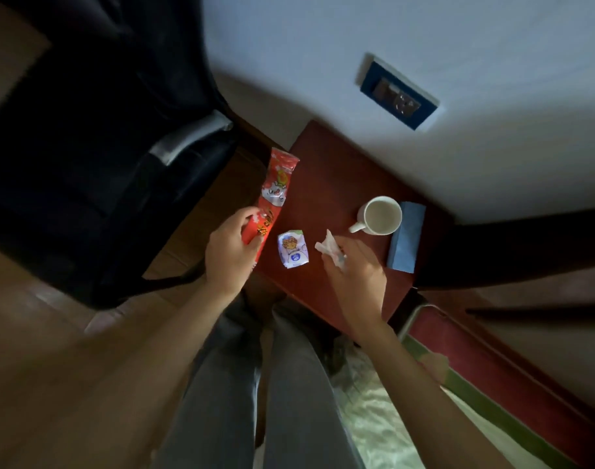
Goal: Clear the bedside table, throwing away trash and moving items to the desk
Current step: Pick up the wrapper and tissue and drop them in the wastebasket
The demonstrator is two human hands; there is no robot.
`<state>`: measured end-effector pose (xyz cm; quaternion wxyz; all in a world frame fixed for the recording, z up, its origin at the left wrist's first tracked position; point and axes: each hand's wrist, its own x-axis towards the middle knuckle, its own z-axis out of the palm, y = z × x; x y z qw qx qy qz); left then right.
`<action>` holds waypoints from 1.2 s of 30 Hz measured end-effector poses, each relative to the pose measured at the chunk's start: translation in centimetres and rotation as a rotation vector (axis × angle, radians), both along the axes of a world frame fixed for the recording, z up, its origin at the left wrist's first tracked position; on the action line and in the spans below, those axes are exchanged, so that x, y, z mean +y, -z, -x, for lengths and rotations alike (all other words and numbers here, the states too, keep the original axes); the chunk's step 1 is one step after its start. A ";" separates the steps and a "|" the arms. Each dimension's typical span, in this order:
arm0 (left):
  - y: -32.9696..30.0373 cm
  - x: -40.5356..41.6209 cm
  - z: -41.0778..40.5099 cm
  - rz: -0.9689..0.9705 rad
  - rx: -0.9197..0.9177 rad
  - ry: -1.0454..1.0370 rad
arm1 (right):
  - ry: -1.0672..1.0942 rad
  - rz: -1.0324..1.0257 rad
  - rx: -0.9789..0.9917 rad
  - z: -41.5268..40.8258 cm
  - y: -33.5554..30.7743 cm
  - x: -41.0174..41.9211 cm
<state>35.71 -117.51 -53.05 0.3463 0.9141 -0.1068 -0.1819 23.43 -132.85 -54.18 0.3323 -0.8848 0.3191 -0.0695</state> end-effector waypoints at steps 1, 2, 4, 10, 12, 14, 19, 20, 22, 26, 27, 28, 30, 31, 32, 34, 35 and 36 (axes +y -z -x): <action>-1.5 1.4 0.5 -0.003 0.003 -0.030 | -0.021 0.027 -0.005 0.1 -1.4 0.6; -2.9 2.8 0.9 -0.007 0.010 -0.061 | -0.047 0.070 -0.006 0.1 -2.8 1.3; -5.5 5.8 2.1 -0.020 0.024 -0.121 | -0.130 0.141 0.018 0.2 -5.5 3.2; -10.8 15.3 6.6 -0.034 0.013 -0.273 | -0.366 0.027 -0.001 0.6 -10.8 10.1; -11.8 18.7 8.5 -0.034 0.000 -0.322 | -0.452 0.008 0.020 1.0 -12.0 13.2; -12.3 22.2 10.6 -0.004 0.011 -0.393 | -0.525 0.005 0.006 1.4 -12.8 16.6; -13.2 31.9 16.9 0.103 0.031 -0.592 | -0.675 0.026 -0.030 3.7 -14.4 25.9; -13.4 34.0 18.1 0.120 0.034 -0.625 | -0.694 0.022 -0.037 4.3 -14.7 27.9; -13.9 38.2 20.3 0.124 0.009 -0.684 | -0.752 0.030 -0.052 5.5 -15.4 31.9; -15.2 46.1 23.8 0.146 -0.048 -0.810 | -0.897 0.054 -0.079 6.8 -16.8 39.1; -15.5 47.7 24.6 0.156 -0.070 -0.841 | -0.922 0.053 -0.101 7.1 -17.2 40.6; -15.9 49.1 25.3 0.161 -0.090 -0.870 | -0.945 0.054 -0.120 7.2 -17.5 42.0; -16.7 51.4 26.5 0.198 -0.118 -0.936 | -0.997 0.040 -0.129 7.1 -18.2 44.4; -17.0 52.4 27.0 0.231 -0.129 -0.962 | -1.018 0.031 -0.124 7.0 -18.4 45.6; -17.3 53.3 27.4 0.261 -0.138 -0.987 | -1.040 0.028 -0.118 6.8 -18.7 46.6; -17.7 55.1 27.8 0.287 -0.153 -1.028 | -1.090 0.026 -0.113 5.8 -19.0 48.7; -17.8 56.0 27.7 0.293 -0.161 -1.049 | -1.118 0.019 -0.112 5.2 -19.0 49.8; -17.9 56.9 27.6 0.299 -0.166 -1.074 | -1.145 0.003 -0.102 4.6 -19.0 50.8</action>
